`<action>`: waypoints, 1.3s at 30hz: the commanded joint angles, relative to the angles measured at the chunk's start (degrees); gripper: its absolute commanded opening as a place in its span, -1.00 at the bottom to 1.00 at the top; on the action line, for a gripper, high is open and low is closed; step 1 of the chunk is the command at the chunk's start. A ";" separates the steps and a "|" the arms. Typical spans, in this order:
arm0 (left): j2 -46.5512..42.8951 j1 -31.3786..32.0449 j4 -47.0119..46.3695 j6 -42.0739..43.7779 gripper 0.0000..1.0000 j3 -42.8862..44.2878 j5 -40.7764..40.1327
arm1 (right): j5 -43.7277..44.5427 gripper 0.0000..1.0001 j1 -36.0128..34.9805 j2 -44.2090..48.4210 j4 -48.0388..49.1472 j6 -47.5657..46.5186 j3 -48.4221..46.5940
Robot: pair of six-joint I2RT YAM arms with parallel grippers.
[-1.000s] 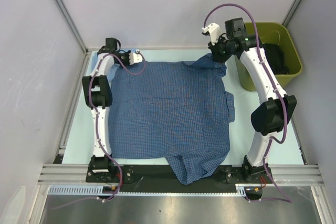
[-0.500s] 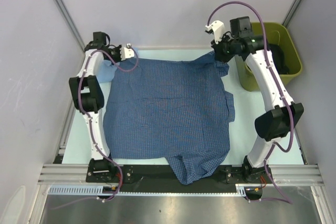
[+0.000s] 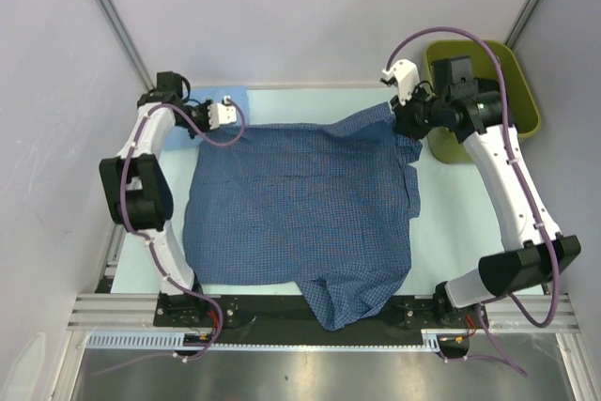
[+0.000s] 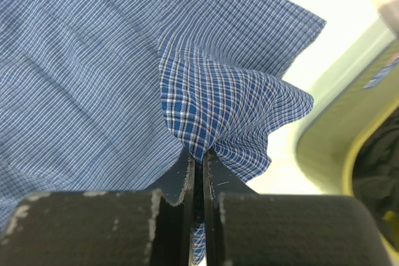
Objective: Fold and stack the long sleeve shirts
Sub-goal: Fold the shirt
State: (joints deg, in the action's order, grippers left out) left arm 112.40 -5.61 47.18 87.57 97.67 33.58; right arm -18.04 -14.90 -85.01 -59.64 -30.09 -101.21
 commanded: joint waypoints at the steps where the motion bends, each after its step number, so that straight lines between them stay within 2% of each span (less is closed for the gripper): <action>1: -10.17 -0.37 1.43 -0.03 -1.00 -8.88 -2.47 | -2.70 -1.00 -0.40 5.98 -1.80 -1.12 4.08; 11: -21.87 -0.19 -0.51 -8.45 -1.00 -29.62 -6.86 | -4.11 -1.00 -0.31 16.36 -5.40 -2.34 14.37; 17: -23.89 -0.11 -1.03 -11.89 -1.00 -35.60 -7.57 | -4.72 -1.00 -0.48 19.79 -6.54 -3.84 19.73; 22: -22.49 1.56 -1.12 -14.00 -1.00 -38.51 -8.71 | -4.81 -1.00 -0.66 19.10 -5.93 -6.29 22.19; 26: -21.17 1.91 -1.56 -16.20 -1.00 -40.18 -9.15 | -4.98 -1.00 -1.19 17.34 -6.98 -8.49 19.83; 30: -20.73 1.65 -3.14 -18.13 -0.97 -40.54 -9.33 | -7.09 -1.00 -5.30 16.54 -12.07 -9.90 17.19; 31: -21.08 1.56 -2.71 -18.83 -0.76 -39.67 -8.28 | -7.53 -1.00 -6.89 17.50 -12.87 -10.17 17.10; 33: -23.61 1.04 -1.66 -19.36 -0.51 -38.61 -5.04 | -8.23 -1.00 -10.14 18.82 -13.92 -10.08 17.45; 34: -24.76 0.95 -1.39 -19.98 -0.33 -37.82 -0.93 | -8.06 -1.00 -14.59 20.31 -13.75 -9.56 17.54; 36: -27.74 0.86 -0.86 -20.68 -0.09 -37.29 3.22 | -7.89 -1.00 -18.83 21.29 -13.14 -7.98 17.54; 37: -30.72 0.86 -0.86 -22.08 0.23 -36.76 7.42 | -7.88 -1.00 -21.20 21.47 -12.70 -7.62 17.45; 38: -32.58 0.95 -0.86 -22.87 0.41 -36.67 9.98 | -8.06 -1.00 -21.92 21.29 -12.09 -7.10 17.27; 39: -34.33 0.95 -1.03 -24.10 0.81 -36.67 12.10 | -7.97 -1.00 -22.37 20.77 -11.39 -7.27 16.84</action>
State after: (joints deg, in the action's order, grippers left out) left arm 87.68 -4.43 45.67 67.72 57.65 31.46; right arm -24.75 -33.85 -65.76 -71.42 -38.76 -81.38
